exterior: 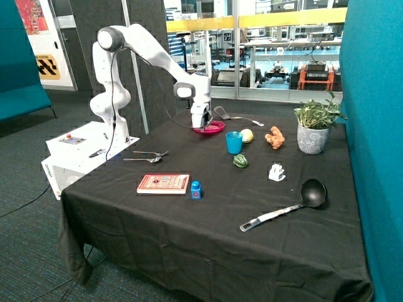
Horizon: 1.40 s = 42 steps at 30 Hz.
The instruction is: Set the table
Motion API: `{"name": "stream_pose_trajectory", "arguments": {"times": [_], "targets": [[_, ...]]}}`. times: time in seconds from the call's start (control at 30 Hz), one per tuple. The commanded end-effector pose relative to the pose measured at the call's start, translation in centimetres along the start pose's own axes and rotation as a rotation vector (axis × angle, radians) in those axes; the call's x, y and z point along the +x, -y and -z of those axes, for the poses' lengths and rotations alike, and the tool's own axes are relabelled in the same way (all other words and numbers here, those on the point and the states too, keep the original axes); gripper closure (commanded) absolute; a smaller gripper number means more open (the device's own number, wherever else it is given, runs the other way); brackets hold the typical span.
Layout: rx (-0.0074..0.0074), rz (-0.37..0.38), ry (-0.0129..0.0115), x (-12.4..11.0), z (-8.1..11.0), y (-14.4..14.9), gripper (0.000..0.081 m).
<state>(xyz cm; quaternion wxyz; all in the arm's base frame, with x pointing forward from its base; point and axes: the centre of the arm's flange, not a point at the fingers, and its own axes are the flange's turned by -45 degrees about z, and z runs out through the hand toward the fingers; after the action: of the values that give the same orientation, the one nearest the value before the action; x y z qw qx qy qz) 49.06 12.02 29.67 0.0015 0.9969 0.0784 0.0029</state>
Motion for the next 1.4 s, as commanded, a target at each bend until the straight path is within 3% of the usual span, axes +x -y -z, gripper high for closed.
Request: {"name": "stream_pose_trajectory", "arguments": {"times": [0.0, 0.27, 1.0, 1.23, 1.37], "targets": [[0.0034, 0.000, 0.0056, -0.3, 1.9, -0.9, 0.0808], [0.0034, 0.013, 0.0056, -0.7, 3.9, -1.1, 0.0808], [0.0036, 0.064, 0.0055, -2.1, 5.9, -0.6, 0.0808], [0.0036, 0.079, 0.0055, -3.5, 6.4, -1.2, 0.0808], [0.0037, 0.109, 0.0054, -5.4, 6.6, -1.7, 0.0808]]}}
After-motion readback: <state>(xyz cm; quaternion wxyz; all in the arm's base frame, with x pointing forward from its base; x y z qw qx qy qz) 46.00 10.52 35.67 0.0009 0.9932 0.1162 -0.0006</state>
